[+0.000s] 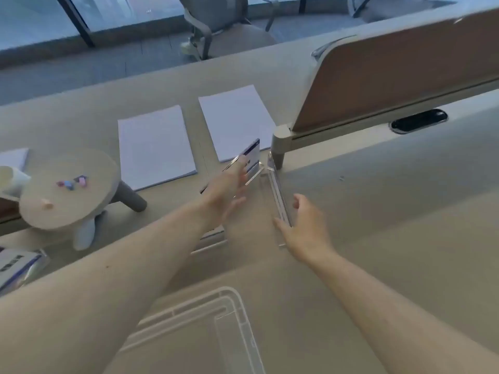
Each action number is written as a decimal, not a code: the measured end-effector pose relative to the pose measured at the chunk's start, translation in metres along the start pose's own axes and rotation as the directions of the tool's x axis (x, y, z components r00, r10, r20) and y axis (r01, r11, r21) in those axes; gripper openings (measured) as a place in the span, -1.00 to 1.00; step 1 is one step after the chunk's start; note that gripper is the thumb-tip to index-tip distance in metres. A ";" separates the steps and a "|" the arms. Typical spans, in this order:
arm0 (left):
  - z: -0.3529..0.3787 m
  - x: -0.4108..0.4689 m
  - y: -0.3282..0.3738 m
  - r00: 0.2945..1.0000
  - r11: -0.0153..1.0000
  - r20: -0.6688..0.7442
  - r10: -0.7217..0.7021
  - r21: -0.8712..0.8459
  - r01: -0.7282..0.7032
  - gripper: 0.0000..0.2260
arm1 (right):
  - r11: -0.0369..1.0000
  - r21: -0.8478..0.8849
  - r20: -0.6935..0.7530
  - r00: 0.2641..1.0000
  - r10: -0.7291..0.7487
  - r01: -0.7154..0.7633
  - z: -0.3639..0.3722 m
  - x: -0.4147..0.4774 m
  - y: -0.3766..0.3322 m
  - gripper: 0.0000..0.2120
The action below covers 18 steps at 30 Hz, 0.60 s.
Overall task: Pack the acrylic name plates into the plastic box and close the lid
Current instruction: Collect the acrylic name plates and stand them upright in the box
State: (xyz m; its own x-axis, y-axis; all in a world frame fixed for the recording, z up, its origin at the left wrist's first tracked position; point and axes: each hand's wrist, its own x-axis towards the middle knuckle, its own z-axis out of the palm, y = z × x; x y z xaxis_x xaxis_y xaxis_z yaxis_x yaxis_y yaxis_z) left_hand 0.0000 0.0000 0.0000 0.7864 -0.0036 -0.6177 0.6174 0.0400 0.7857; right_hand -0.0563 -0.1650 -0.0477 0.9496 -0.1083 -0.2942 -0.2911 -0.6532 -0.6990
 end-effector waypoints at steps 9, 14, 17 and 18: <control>0.020 0.054 -0.027 0.987 0.955 -0.139 0.082 0.293 -0.038 -0.44 | 0.920 -0.337 0.072 0.979 -0.190 0.203 -0.014 0.026 0.051 -0.73; 0.021 0.038 -0.054 0.990 0.962 -0.114 0.077 0.270 -0.044 -0.63 | 0.966 -0.230 -0.028 0.992 -0.124 0.115 -0.053 0.041 0.079 -0.80; 0.015 0.023 -0.069 0.992 0.904 0.012 0.126 0.411 -0.120 -0.66 | 0.999 0.037 -0.104 0.995 -0.003 0.007 -0.060 0.047 0.101 -0.80; 0.014 0.019 -0.073 0.986 0.856 0.048 0.158 0.491 -0.162 -0.71 | 0.999 0.049 -0.099 0.995 -0.010 0.015 -0.059 0.047 0.107 -0.86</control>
State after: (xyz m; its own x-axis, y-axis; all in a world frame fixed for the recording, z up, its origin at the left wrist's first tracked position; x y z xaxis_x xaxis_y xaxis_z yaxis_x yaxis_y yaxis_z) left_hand -0.0295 -0.0173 -0.0686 0.8744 -0.0456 -0.4831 0.4120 -0.4562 0.7888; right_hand -0.0359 -0.2837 -0.0980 0.9592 -0.1753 -0.2217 -0.2825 -0.6172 -0.7343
